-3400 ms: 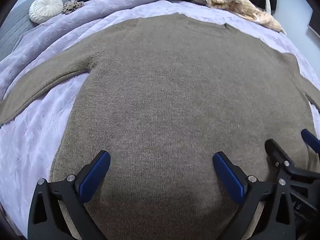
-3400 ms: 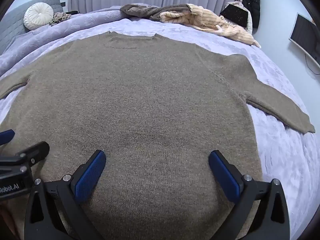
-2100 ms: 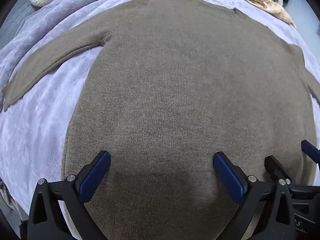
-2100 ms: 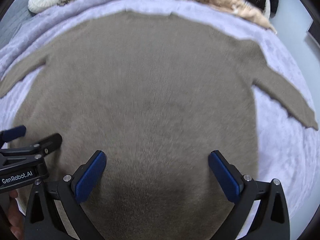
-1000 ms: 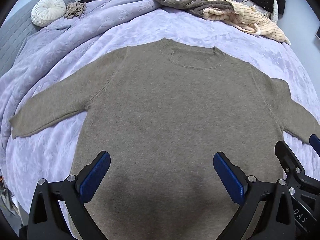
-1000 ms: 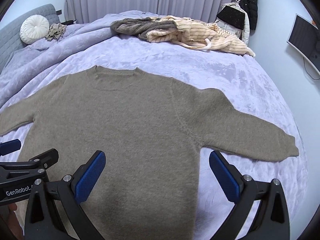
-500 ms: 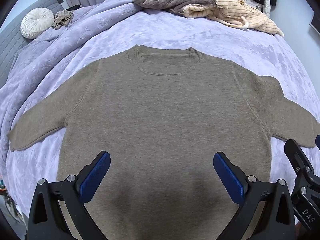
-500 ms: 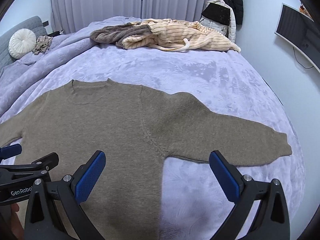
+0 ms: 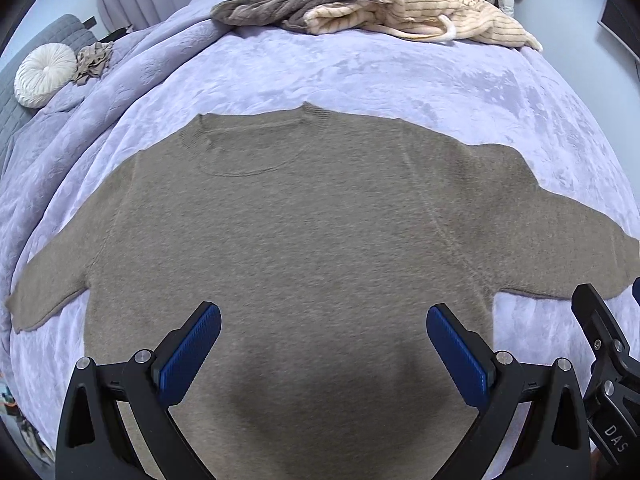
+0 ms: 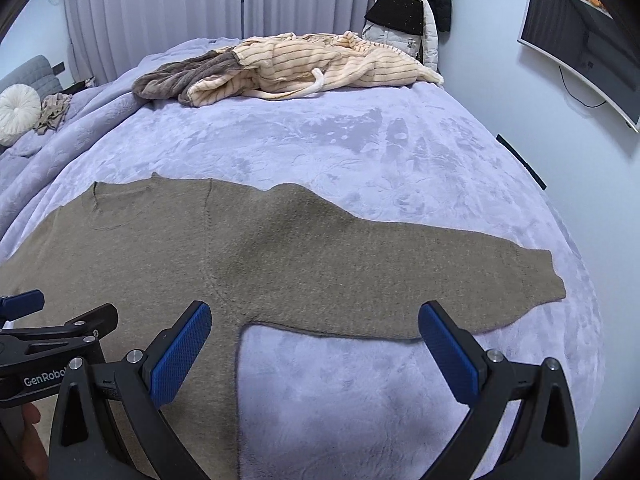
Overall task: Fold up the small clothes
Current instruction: 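Grasp the sweater's sleeve cuff with the right gripper and lift it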
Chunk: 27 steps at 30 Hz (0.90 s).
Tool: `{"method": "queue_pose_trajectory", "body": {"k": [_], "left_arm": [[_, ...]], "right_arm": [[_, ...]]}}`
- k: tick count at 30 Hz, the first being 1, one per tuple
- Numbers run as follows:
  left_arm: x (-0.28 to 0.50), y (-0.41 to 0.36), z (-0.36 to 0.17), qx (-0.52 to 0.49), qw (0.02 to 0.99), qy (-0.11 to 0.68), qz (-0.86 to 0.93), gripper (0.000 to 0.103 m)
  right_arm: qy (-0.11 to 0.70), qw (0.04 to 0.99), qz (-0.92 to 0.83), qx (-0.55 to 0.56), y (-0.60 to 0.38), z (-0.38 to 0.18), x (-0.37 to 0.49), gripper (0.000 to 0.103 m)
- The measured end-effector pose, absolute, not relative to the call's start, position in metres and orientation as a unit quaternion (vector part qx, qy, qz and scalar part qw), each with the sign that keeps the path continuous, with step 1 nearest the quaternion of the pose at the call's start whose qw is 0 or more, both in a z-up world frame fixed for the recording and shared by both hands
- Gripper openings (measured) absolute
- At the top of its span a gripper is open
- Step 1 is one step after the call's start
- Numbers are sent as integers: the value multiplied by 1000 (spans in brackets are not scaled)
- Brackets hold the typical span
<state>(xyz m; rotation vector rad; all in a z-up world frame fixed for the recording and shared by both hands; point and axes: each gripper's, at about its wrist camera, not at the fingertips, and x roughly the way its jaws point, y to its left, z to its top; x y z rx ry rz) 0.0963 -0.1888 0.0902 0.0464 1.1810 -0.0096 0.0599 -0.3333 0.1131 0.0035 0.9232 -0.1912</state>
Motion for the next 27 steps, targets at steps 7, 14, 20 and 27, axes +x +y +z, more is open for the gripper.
{"method": "queue_pose_trajectory", "body": {"k": [7, 14, 20, 27], "left_arm": [[108, -233, 85, 42, 828, 558, -26, 103], [117, -274, 79, 64, 825, 560, -49, 103], [128, -304, 68, 83, 822, 560, -60, 103], [144, -309, 51, 78, 814, 573, -51, 103]], "right_arm": [[449, 885, -121, 12, -376, 107, 59, 103], [459, 869, -180, 43, -450, 87, 54, 103], [478, 836, -247, 109, -537, 57, 43, 103], [453, 837, -233, 198, -600, 32, 60, 102]]}}
